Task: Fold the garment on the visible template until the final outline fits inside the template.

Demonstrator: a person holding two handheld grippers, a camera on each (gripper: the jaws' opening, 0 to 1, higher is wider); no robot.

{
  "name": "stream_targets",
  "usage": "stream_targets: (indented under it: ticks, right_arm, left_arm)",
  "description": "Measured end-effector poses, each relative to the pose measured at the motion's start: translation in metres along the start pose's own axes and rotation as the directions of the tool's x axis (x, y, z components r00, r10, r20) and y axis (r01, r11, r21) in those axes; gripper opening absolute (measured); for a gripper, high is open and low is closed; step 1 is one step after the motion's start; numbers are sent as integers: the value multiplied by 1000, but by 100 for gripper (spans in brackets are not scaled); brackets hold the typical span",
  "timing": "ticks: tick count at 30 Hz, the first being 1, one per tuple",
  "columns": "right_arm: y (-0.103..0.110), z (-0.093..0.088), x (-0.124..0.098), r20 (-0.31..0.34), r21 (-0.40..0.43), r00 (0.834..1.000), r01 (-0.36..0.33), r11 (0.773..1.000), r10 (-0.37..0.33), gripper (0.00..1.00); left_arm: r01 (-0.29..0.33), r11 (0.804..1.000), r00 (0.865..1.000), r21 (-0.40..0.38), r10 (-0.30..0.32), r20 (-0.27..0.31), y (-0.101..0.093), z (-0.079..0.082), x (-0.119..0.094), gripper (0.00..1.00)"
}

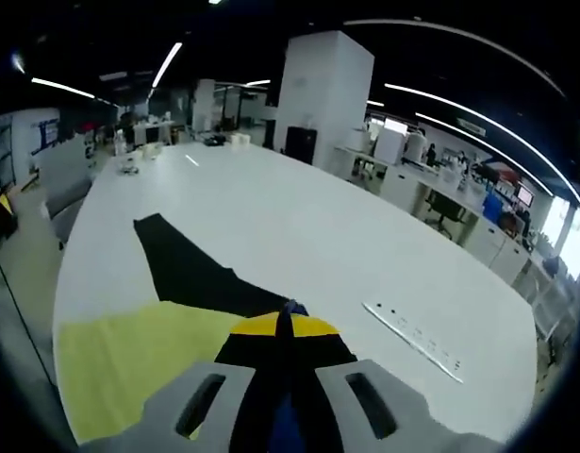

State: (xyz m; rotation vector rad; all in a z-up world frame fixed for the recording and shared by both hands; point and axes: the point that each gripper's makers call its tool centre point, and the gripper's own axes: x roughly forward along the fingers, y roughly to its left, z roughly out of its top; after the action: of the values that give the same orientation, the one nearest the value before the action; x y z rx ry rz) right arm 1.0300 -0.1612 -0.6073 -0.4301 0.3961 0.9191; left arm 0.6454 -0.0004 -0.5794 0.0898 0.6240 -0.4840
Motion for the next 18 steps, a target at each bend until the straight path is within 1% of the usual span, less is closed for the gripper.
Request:
stream_targets:
  ticks: [2,8,10,18]
  right_arm:
    - [6,5,4,6,-5,1000,-13,1000,13,2]
    - [19,8,15,3,-18,999,-42,999,42,2]
    - [27,9,17,2,-21,999,-50,999,50,2]
    - [38,16,30,3,-31,997,-76,997,76,2]
  left_arm:
    - [-3,1000,1000,-3,3,0,1,-1,0,85]
    - [-6,1000,1000,-17,6,-3,1,-5,-1,85]
    - [-5,1000,1000,-20,5,-5,2,-6,-2,85]
    - [-8,1000,1000,-23,8,-3,5,-6,-2,85]
